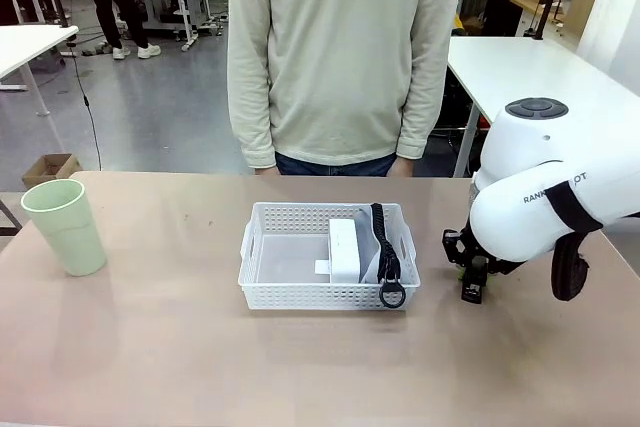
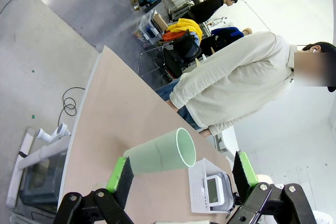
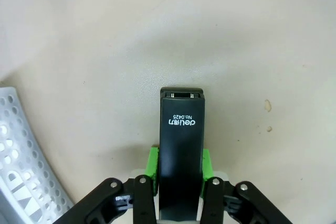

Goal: Efficiently arrange items inside the basket to fit them all.
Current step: Pick up the Stapler and place it inside the Organizing basket.

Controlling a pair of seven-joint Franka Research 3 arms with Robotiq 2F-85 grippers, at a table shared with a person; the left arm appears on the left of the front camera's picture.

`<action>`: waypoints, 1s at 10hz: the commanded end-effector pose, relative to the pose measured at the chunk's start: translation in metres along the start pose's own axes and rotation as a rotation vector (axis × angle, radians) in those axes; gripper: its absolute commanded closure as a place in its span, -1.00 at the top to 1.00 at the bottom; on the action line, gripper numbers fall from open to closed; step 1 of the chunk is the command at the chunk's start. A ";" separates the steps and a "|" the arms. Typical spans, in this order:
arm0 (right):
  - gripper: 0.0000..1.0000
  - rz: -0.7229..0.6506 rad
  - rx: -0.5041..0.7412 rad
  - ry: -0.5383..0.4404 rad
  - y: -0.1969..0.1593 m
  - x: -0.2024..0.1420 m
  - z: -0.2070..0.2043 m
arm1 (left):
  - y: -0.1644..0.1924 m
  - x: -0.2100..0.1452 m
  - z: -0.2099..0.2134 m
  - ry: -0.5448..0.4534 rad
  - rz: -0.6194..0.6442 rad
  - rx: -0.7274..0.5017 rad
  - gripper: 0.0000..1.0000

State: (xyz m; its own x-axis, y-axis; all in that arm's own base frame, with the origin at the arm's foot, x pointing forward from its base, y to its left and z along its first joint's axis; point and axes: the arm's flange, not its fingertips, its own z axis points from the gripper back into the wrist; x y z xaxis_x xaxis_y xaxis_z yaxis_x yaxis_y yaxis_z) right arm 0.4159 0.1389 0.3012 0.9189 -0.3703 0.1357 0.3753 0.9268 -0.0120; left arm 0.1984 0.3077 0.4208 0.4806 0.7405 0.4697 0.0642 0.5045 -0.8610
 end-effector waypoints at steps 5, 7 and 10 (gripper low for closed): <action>-1.00 0.053 0.024 0.047 -0.006 0.001 0.003 | 0.000 -0.002 -0.002 -0.024 -0.023 -0.024 1.00; -1.00 0.188 0.125 0.047 -0.023 -0.001 0.070 | 0.000 -0.002 -0.002 -0.024 -0.023 -0.024 1.00; -1.00 0.396 0.149 0.037 -0.047 -0.033 0.181 | 0.000 -0.002 -0.002 -0.024 -0.023 -0.024 1.00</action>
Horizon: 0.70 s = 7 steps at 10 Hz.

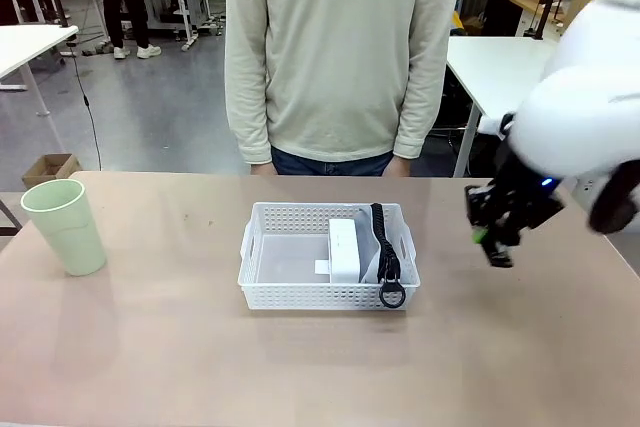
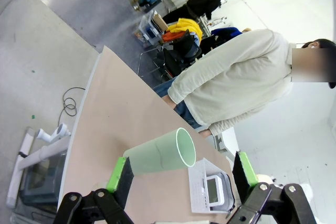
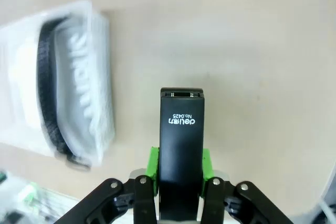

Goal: Efficiently arrange items inside the basket to fit them all.
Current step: Pick up the Stapler and place it inside the Organizing basket.

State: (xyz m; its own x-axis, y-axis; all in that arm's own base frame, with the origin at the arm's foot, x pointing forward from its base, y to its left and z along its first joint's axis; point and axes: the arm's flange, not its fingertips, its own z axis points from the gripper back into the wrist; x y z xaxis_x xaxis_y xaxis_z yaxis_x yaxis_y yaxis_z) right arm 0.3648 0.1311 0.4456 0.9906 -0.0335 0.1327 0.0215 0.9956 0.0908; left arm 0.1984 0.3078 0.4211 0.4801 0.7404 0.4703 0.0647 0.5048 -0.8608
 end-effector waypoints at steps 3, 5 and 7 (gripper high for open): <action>-0.31 0.044 0.002 -0.001 -0.003 -0.019 0.038 | 0.001 -0.002 -0.002 -0.023 -0.022 -0.024 1.00; -0.31 0.044 0.002 -0.001 -0.003 -0.019 0.038 | 0.001 -0.002 -0.002 -0.023 -0.022 -0.024 1.00; -0.27 0.041 -0.007 0.009 -0.006 -0.029 0.047 | 0.001 -0.002 -0.002 -0.023 -0.022 -0.024 1.00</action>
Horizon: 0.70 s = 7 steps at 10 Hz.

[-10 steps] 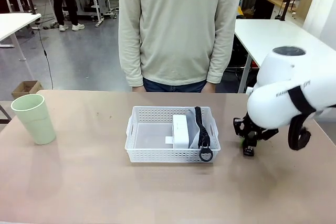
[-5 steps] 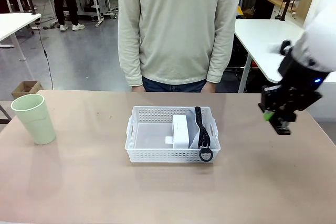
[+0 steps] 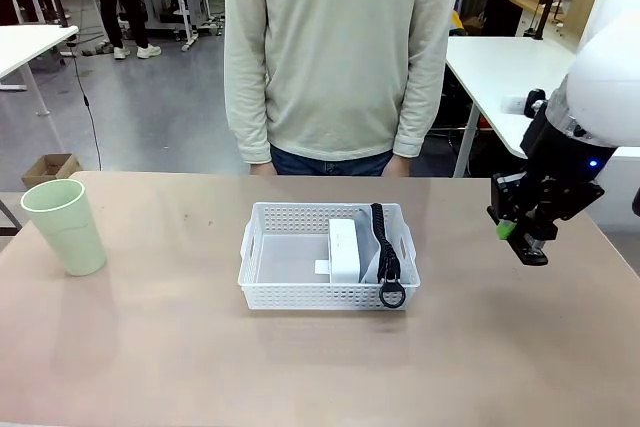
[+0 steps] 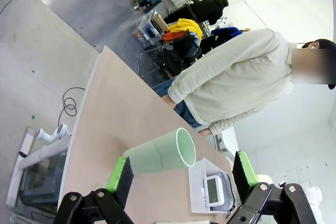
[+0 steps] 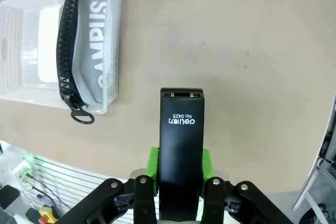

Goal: Efficiently arrange items inside the basket to fit them all.
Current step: Pick up the Stapler and place it inside the Organizing basket.

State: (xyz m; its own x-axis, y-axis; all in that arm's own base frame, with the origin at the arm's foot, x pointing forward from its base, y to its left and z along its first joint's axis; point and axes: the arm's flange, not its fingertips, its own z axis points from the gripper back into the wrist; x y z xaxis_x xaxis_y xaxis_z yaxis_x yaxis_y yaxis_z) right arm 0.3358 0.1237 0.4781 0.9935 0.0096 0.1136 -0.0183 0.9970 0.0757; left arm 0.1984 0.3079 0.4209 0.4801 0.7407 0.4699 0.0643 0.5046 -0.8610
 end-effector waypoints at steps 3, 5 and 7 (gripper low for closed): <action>-0.27 0.204 -0.253 -0.159 0.094 0.005 0.034 | 0.000 -0.002 -0.002 -0.023 -0.023 -0.024 1.00; -0.27 0.435 -0.191 -0.182 0.182 0.015 0.019 | 0.000 -0.002 -0.002 -0.023 -0.023 -0.024 1.00; -0.27 0.595 -0.122 -0.166 0.255 0.010 0.003 | 0.000 -0.002 -0.002 -0.023 -0.023 -0.024 1.00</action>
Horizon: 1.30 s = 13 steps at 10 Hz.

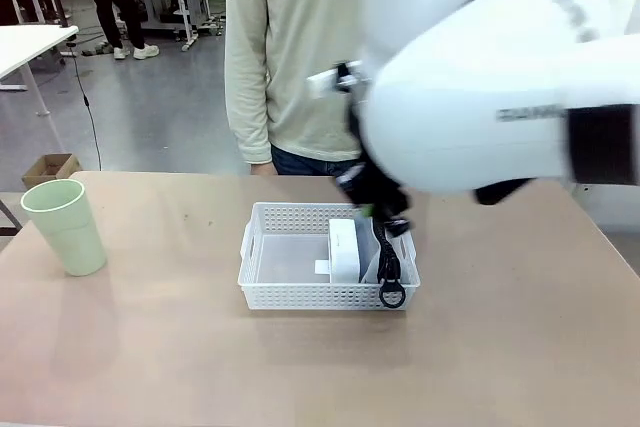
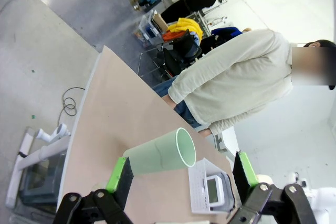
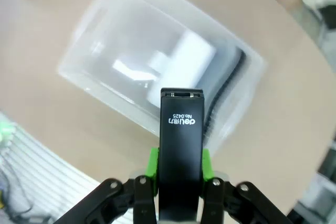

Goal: Efficiently arrange items inside the basket to fit them all.
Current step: Pick up the Stapler and place it inside the Organizing basket.

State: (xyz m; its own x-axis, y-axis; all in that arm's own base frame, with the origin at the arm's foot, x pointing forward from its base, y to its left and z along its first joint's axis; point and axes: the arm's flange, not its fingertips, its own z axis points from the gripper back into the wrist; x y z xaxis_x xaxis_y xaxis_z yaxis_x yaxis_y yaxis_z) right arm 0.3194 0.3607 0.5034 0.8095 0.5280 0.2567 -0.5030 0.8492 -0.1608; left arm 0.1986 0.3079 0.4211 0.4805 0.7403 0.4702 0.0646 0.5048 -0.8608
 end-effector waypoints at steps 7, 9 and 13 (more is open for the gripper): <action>-0.27 0.163 0.084 0.003 0.063 0.039 -0.031 | 0.001 -0.002 -0.002 -0.024 -0.022 -0.024 1.00; -0.27 0.196 0.114 0.016 0.052 0.052 -0.054 | 0.001 -0.002 -0.002 -0.024 -0.022 -0.024 1.00; -0.27 0.197 0.275 0.069 0.037 0.067 -0.144 | 0.001 -0.002 -0.002 -0.024 -0.022 -0.024 1.00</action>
State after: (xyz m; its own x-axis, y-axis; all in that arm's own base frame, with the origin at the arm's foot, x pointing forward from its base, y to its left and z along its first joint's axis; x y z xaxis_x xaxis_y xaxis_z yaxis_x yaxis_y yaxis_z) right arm 0.3962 0.4270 0.3749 0.7097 0.6813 0.1791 -0.6924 0.7215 -0.0010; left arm 0.1986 0.3084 0.4217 0.4798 0.7401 0.4712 0.0647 0.5058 -0.8602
